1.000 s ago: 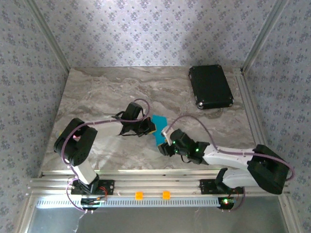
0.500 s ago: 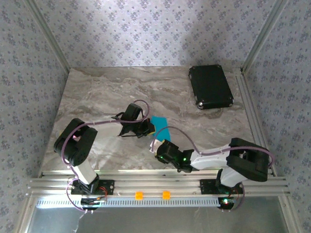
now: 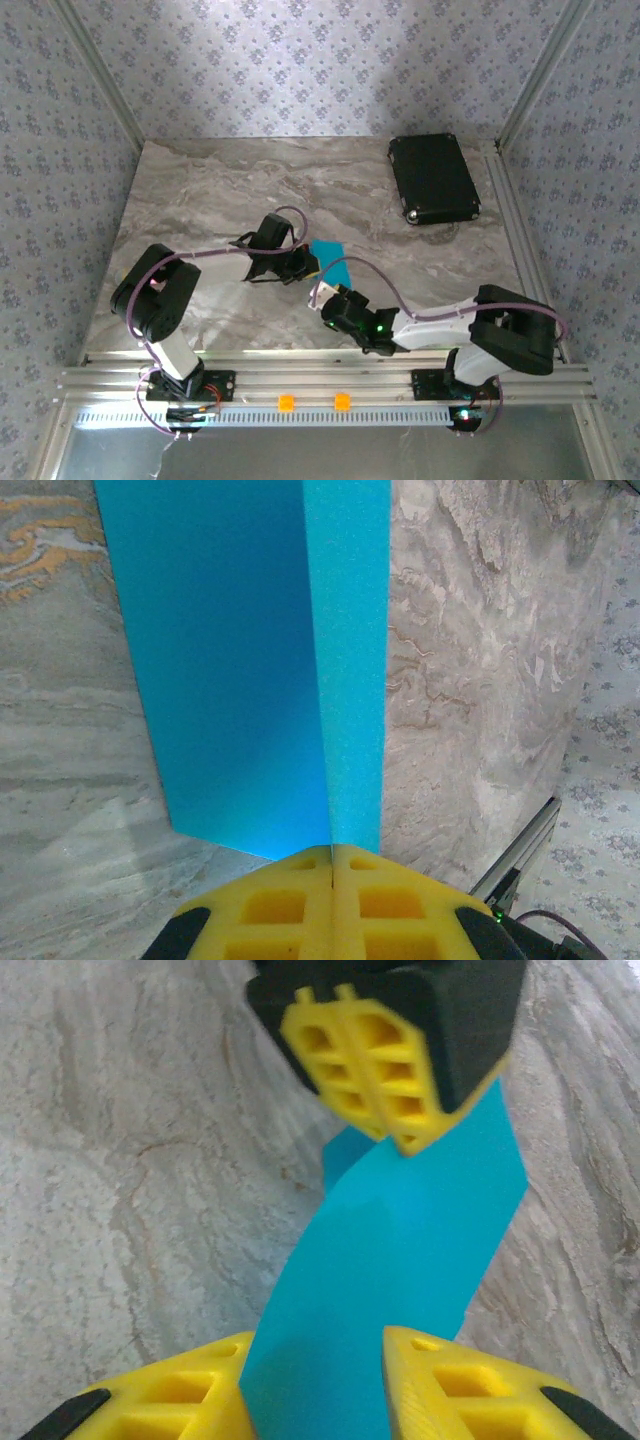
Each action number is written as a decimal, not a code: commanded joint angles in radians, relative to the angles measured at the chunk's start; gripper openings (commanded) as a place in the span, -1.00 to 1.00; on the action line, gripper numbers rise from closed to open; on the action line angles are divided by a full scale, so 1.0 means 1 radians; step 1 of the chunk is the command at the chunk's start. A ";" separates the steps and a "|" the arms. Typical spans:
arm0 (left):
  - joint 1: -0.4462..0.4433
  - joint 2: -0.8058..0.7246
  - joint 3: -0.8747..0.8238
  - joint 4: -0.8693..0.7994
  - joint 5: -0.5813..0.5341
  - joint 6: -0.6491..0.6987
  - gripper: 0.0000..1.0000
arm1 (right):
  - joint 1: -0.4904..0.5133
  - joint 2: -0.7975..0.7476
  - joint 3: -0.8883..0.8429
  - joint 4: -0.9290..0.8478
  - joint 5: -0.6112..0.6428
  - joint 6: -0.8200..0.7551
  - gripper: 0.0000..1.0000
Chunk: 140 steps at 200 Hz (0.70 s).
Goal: Fold a paper plane with a square sheet of paper (pick it up from the middle)
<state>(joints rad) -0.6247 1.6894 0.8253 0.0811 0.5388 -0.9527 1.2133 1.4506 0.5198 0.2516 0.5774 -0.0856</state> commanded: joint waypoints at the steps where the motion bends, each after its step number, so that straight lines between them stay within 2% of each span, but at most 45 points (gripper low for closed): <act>1: -0.010 -0.020 -0.007 0.020 0.020 -0.006 -0.91 | -0.022 -0.030 -0.017 -0.011 -0.033 0.057 -0.30; 42: -0.012 -0.016 -0.003 0.019 0.018 -0.006 -0.91 | -0.036 -0.019 -0.006 -0.010 -0.098 0.056 -0.46; 140: -0.015 -0.015 -0.004 0.022 0.014 -0.008 -0.90 | -0.040 -0.011 -0.001 -0.003 -0.100 0.080 -0.76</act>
<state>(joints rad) -0.6312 1.6894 0.8249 0.0868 0.5385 -0.9554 1.1793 1.4357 0.5182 0.2512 0.4812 -0.0277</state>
